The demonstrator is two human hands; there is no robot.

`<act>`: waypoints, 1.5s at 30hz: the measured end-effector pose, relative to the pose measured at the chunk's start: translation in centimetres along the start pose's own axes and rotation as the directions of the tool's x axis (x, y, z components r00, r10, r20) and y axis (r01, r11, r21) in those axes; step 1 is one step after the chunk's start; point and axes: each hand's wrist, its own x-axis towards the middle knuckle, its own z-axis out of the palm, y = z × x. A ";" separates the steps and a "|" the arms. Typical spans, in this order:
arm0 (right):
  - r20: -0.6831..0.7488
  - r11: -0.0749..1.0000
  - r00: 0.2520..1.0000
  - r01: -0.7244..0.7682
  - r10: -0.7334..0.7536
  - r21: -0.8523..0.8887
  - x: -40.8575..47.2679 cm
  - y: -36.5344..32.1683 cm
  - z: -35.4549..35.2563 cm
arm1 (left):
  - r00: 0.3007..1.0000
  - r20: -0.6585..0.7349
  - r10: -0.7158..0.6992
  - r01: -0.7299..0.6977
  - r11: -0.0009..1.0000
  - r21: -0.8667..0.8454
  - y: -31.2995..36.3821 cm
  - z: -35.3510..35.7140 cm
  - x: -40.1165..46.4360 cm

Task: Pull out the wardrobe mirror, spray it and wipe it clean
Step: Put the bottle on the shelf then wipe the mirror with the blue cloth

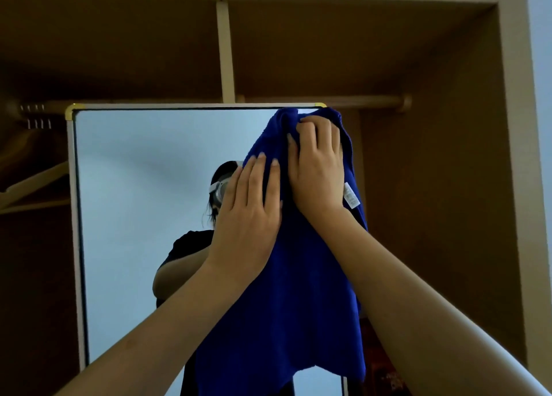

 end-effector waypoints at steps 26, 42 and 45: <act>0.559 0.347 0.760 -0.649 0.331 0.677 0.2 5.0 -2.5 | 0.962 0.082 -0.259 0.253 0.964 0.083 7.9 0.1 1.2; 0.530 0.450 0.832 -0.542 0.167 0.710 -1.1 5.5 -2.2 | 0.920 0.186 -0.345 0.322 0.936 0.141 9.5 0.2 0.9; 0.508 0.489 0.849 -0.509 0.147 0.708 -1.2 6.1 -2.0 | 0.908 0.204 -0.367 0.345 0.929 0.136 10.0 0.3 1.0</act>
